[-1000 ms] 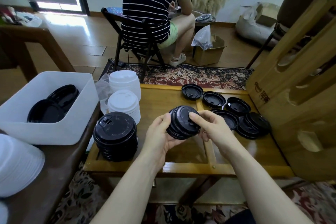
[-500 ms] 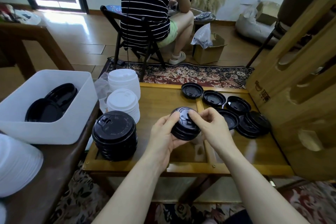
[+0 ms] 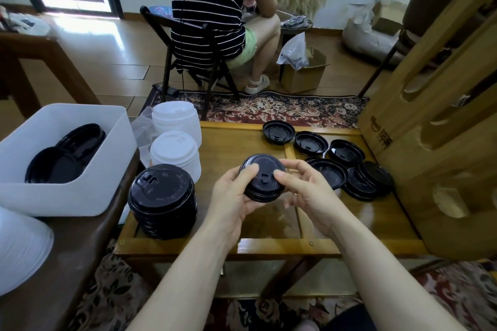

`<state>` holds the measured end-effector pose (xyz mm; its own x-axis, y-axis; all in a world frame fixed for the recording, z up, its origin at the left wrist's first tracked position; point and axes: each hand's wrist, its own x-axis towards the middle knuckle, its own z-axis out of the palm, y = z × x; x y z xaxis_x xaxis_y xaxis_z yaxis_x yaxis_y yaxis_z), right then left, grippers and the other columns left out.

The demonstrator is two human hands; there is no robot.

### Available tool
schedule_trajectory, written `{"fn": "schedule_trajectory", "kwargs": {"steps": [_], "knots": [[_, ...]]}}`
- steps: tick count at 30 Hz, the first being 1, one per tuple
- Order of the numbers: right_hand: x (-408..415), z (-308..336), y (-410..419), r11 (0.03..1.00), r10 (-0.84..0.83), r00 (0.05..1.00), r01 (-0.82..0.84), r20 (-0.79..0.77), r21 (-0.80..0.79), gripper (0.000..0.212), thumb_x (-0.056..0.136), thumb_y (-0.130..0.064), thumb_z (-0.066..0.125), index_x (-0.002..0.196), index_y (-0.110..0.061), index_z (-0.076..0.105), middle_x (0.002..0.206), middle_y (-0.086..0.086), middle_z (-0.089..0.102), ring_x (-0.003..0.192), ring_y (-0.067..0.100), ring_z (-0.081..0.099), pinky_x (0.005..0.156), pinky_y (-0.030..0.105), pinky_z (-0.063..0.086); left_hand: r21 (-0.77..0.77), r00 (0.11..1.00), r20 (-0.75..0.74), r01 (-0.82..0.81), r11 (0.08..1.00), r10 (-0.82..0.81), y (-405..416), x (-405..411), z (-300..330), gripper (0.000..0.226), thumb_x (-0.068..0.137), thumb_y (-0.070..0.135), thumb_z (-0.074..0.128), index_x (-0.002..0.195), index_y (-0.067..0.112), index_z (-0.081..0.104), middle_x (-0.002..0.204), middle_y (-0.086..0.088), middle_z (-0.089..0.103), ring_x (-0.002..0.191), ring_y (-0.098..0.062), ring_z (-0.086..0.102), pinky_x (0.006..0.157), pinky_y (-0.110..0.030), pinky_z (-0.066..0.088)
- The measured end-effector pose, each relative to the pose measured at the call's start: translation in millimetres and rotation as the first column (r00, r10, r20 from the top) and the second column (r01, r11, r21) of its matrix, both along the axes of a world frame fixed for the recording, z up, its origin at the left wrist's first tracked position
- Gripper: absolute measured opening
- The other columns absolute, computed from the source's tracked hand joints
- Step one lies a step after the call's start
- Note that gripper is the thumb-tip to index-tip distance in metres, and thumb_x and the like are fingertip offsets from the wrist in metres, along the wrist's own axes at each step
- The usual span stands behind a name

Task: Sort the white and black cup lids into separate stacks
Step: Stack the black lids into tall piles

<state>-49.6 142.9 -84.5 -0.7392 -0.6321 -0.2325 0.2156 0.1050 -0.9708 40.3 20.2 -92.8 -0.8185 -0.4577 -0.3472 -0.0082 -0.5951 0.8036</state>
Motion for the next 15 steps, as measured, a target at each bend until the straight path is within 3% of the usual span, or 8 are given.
{"fn": "schedule_trajectory", "kwargs": {"steps": [2,4,7,9,12,15], "knots": [[-2,2,5,0.997,0.013,0.995,-0.005,-0.101,0.075,0.037,0.088,-0.027,0.066,0.122,-0.018,0.056,0.103,0.005,0.072,0.086,0.018,0.065,0.059,0.026,0.049,0.004,1.0,-0.018,0.01,1.0,-0.01,0,0,-1,0.031,0.095,0.014,0.061,0.124,0.002,0.061,0.11,-0.017,0.074,0.099,-0.027,0.073,0.071,-0.033,0.061],[-14,2,18,0.979,-0.031,0.946,0.094,-0.323,0.18,0.043,0.086,-0.035,0.068,0.125,-0.022,0.056,0.108,-0.002,0.068,0.096,0.012,0.063,0.073,0.024,0.05,0.018,1.0,-0.031,0.005,1.0,-0.005,0,-3,0,0.031,0.094,0.013,0.061,0.125,0.004,0.06,0.109,-0.015,0.074,0.097,-0.025,0.074,0.071,-0.033,0.061],[-42,3,47,0.839,0.074,0.683,0.351,-0.726,0.416,0.053,0.083,-0.037,0.073,0.131,-0.03,0.052,0.126,-0.007,0.056,0.124,0.015,0.046,0.102,0.038,0.04,0.089,0.999,-0.037,0.002,0.996,0.001,1,-8,0,0.032,0.093,0.012,0.062,0.124,0.004,0.059,0.109,-0.015,0.075,0.093,-0.023,0.075,0.07,-0.034,0.062],[-52,3,62,0.708,0.261,0.622,0.396,-0.738,0.585,0.059,0.081,-0.037,0.075,0.134,-0.036,0.049,0.136,-0.01,0.048,0.135,0.015,0.028,0.108,0.041,0.023,0.133,0.999,-0.038,0.018,0.991,-0.013,2,-11,0,0.033,0.092,0.011,0.063,0.124,0.003,0.059,0.109,-0.017,0.074,0.092,-0.024,0.075,0.071,-0.035,0.063],[-56,-1,70,0.581,0.444,0.65,0.314,-0.616,0.751,0.057,0.081,-0.036,0.074,0.133,-0.041,0.05,0.146,-0.013,0.039,0.142,0.012,0.014,0.112,0.04,0.01,0.169,0.999,-0.024,0.029,0.985,-0.026,4,-15,-4,0.034,0.092,0.01,0.063,0.124,0.002,0.059,0.113,-0.019,0.073,0.095,-0.026,0.074,0.077,-0.038,0.062],[-60,-6,69,0.601,0.437,0.616,0.342,-0.655,0.722,0.035,0.085,-0.027,0.071,0.116,-0.04,0.062,0.135,-0.015,0.052,0.14,0.01,0.024,0.112,0.042,0.012,0.169,0.999,-0.016,0.049,0.984,-0.047,4,-17,-6,0.035,0.092,0.011,0.063,0.126,0.003,0.059,0.114,-0.018,0.073,0.098,-0.027,0.074,0.08,-0.039,0.061]]}}
